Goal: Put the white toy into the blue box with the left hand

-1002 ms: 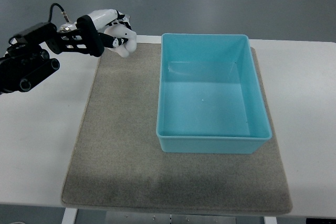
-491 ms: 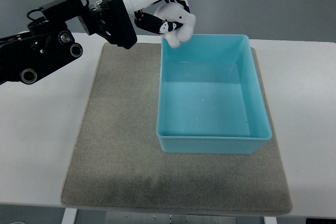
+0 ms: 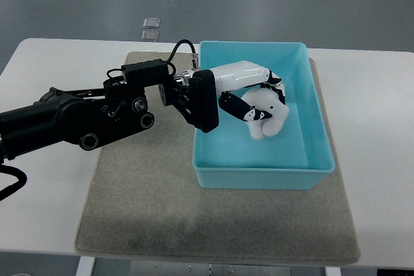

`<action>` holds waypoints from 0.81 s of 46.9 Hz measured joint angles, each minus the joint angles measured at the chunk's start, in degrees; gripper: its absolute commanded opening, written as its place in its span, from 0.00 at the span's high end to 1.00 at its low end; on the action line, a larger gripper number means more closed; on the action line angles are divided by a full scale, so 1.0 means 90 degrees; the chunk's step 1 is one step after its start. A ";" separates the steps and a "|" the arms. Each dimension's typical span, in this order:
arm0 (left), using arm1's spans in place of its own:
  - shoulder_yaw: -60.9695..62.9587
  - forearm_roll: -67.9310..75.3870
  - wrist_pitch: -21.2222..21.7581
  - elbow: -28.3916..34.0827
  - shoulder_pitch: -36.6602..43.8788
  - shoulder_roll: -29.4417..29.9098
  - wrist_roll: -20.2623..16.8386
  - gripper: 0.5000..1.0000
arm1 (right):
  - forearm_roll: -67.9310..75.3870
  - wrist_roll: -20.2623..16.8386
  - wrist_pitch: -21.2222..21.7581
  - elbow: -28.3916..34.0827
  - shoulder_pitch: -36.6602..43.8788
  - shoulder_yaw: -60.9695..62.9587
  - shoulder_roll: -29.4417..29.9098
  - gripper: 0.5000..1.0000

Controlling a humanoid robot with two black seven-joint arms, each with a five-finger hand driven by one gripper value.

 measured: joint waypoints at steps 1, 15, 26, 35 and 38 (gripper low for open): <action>-0.0001 0.0000 0.0007 0.0003 0.0012 -0.0002 0.0001 0.01 | 0.0000 0.0000 0.0000 0.0000 0.0000 0.0000 0.0000 0.13; -0.0020 -0.0091 0.0084 0.0009 0.0106 -0.0004 0.0005 0.01 | 0.0000 0.0004 0.0000 0.0000 0.0000 0.0000 0.0000 0.13; -0.0137 -0.0263 0.0101 0.0018 0.0111 0.0011 0.0014 0.01 | 0.0000 -0.0001 0.0000 0.0000 0.0000 0.0000 0.0000 0.13; -0.0408 -0.1927 0.0364 0.0264 0.0098 0.0166 0.0020 0.01 | 0.0000 -0.0001 0.0000 0.0000 0.0000 0.0000 0.0000 0.13; -0.0454 -0.2700 0.0406 0.0344 0.0082 0.0229 0.0025 0.01 | 0.0000 -0.0001 0.0000 0.0000 -0.0001 0.0000 0.0000 0.13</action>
